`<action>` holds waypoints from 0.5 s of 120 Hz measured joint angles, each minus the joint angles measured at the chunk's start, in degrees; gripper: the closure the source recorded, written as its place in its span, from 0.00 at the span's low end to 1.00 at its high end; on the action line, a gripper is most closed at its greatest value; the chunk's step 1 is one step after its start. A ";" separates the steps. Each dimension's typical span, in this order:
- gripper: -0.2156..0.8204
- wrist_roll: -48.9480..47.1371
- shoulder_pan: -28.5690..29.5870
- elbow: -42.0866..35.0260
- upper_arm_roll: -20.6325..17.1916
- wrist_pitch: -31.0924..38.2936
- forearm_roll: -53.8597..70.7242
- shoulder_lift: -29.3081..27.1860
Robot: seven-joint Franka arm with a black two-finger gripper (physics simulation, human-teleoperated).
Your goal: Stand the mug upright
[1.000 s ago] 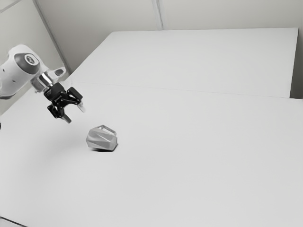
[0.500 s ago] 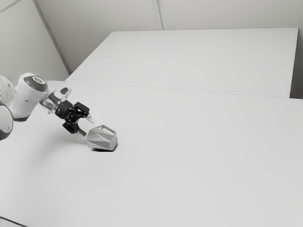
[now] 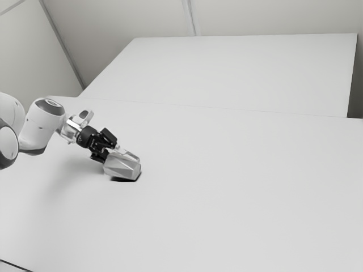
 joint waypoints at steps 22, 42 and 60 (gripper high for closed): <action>0.86 -0.18 -0.43 0.53 -0.05 0.18 0.14 -0.16; 0.92 -1.06 -1.37 2.17 -0.21 0.30 0.57 -0.59; 0.94 -2.02 -3.13 2.18 -0.18 1.33 2.95 -1.66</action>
